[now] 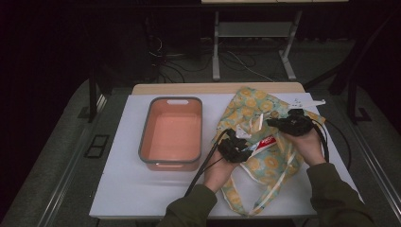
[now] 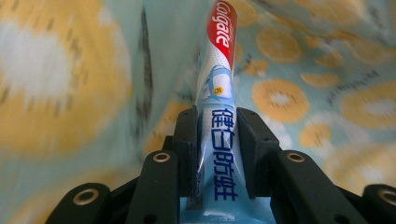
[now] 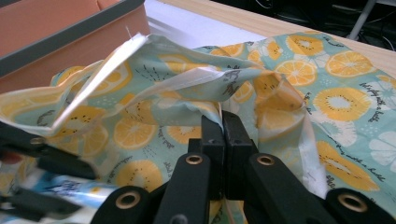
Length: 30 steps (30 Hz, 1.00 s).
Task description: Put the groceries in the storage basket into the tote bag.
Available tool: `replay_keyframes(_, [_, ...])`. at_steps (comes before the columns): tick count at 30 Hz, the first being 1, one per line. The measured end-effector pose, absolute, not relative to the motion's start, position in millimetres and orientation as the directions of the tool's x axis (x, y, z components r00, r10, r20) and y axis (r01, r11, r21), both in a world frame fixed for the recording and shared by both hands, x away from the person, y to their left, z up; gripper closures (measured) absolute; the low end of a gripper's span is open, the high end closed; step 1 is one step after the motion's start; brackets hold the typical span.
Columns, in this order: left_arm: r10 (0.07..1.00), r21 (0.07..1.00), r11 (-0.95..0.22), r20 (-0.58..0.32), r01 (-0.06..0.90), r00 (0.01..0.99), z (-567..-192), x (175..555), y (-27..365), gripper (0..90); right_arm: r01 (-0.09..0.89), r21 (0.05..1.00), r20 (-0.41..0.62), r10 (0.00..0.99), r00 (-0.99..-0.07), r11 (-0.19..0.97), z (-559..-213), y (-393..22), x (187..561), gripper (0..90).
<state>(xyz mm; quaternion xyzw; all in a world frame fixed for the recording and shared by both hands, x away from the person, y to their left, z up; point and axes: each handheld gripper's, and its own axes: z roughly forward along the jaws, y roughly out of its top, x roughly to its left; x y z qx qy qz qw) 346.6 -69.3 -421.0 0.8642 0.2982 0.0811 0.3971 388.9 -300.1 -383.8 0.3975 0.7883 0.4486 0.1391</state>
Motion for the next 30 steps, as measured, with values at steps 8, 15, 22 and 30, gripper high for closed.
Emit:
replay_keyframes(8, [0.605,0.73,-0.493,-0.103,0.473,0.79,-429,372,-98,69.2,0.497,0.821,0.135,0.75,-0.647,0.281,-383,-301,388,89.0])
replay_keyframes(15, [0.604,0.719,-0.501,-0.109,0.482,0.79,-437,379,-111,67.1,0.494,0.825,0.139,0.748,-0.649,0.275,-382,-303,387,89.0])
replay_keyframes(22, [0.569,0.728,-0.519,-0.096,0.448,0.816,-430,368,-93,51.6,0.493,0.826,0.139,0.749,-0.648,0.273,-382,-304,387,89.0])
replay_keyframes(30, [0.549,0.742,-0.529,-0.071,0.412,0.833,-412,328,-49,42.6,0.491,0.824,0.132,0.747,-0.651,0.283,-381,-302,386,89.0])
